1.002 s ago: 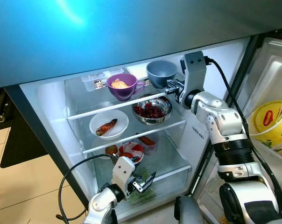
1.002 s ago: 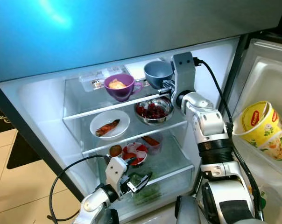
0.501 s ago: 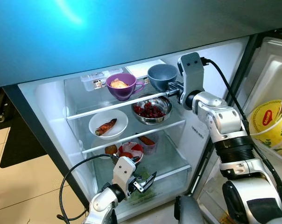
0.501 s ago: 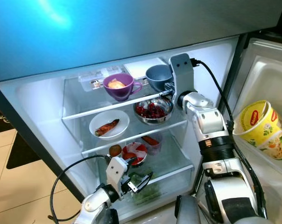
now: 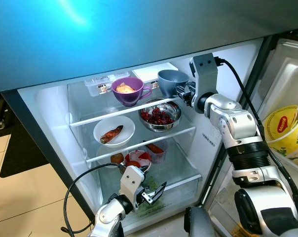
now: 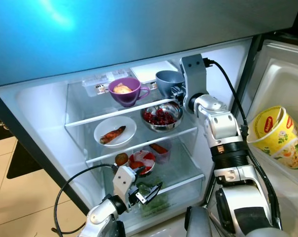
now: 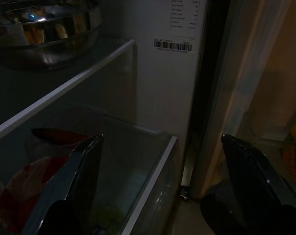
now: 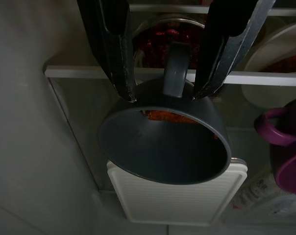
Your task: Restocking fridge
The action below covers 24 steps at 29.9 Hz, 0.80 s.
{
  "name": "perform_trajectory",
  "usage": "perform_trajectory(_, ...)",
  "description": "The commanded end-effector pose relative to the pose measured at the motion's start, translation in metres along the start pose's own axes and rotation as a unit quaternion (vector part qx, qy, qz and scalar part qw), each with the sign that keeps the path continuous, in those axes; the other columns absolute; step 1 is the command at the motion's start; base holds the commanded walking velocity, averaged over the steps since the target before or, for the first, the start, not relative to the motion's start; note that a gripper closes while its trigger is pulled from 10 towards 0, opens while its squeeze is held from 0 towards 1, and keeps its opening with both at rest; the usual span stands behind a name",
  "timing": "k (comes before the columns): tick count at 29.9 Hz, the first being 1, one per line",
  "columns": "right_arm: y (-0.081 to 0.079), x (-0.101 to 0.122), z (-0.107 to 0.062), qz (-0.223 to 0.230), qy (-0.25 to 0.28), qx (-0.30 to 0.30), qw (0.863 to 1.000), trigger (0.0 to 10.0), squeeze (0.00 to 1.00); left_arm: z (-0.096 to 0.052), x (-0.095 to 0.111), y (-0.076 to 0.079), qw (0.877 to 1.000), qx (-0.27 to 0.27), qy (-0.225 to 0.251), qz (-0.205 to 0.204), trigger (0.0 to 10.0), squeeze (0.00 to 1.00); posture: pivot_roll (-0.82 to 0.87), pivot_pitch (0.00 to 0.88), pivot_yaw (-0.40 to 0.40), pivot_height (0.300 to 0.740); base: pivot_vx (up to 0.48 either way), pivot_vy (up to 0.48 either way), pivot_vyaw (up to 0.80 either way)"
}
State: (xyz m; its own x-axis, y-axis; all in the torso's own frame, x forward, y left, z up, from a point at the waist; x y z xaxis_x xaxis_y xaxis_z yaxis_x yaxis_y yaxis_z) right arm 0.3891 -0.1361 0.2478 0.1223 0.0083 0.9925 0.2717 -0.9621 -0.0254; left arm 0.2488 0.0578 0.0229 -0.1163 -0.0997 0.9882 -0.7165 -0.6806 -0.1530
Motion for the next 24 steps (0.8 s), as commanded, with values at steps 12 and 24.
perform_trajectory(12,-0.003,0.001,0.005,0.009,-0.004,-0.004,1.000,10.0,0.00,0.000,0.001,0.003,1.000,0.006,0.004,-0.008,10.0,0.00,-0.09,0.000,0.042,0.551,0.000,0.000,0.00)
perform_trajectory(24,-0.007,-0.001,0.011,0.011,-0.015,-0.002,1.000,2.1,0.00,-0.001,0.001,0.004,1.000,0.008,0.006,-0.009,10.0,0.00,-0.08,0.003,0.039,0.551,0.000,0.000,0.00)
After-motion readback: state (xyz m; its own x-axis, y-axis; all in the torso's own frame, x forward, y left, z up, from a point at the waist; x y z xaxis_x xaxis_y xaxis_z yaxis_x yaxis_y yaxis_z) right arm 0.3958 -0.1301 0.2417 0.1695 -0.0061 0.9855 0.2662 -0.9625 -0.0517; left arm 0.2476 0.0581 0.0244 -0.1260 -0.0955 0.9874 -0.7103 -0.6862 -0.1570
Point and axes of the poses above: a point about 5 cm out from each wrist's last joint towards the gripper, its own z axis pointing out of the wrist towards the gripper, its own x axis along the axis of the wrist's last joint, y = z × x, the point moved 1 cm from there along z, pointing out of the wrist towards the gripper, and after that the axes turned 9 degrees about z, right-handed, at the moved point
